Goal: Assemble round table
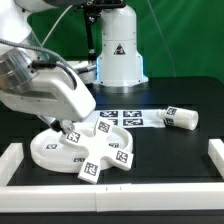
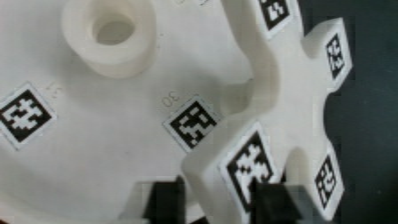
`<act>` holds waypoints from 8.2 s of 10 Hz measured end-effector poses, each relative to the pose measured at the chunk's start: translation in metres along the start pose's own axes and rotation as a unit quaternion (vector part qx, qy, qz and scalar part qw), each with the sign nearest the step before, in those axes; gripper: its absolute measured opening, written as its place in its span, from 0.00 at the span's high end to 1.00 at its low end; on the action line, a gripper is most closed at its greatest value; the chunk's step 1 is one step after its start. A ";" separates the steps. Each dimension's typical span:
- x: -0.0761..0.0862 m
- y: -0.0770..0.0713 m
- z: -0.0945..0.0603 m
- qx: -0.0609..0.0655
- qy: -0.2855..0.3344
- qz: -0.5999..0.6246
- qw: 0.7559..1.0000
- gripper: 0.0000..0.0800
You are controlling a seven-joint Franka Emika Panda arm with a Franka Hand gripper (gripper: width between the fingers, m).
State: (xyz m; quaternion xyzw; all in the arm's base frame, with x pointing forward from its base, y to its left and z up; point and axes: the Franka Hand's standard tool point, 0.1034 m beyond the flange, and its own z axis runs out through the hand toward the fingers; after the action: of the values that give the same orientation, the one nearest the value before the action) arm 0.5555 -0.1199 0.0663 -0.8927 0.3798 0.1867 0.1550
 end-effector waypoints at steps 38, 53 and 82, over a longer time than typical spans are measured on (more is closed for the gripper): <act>-0.098 0.019 -0.002 0.015 0.031 0.030 0.999 0.86; -0.137 0.039 0.045 0.005 0.034 0.061 0.998 0.32; -0.060 0.151 0.053 -0.131 0.153 -0.333 0.921 0.19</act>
Offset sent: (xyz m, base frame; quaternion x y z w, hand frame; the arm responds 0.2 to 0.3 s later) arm 0.0019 0.0028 -0.0010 -0.0025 0.0079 -0.0039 1.0000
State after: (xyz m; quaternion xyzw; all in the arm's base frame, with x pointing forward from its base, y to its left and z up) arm 0.3945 -0.1612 0.0264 -0.9976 0.0521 0.0333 0.0298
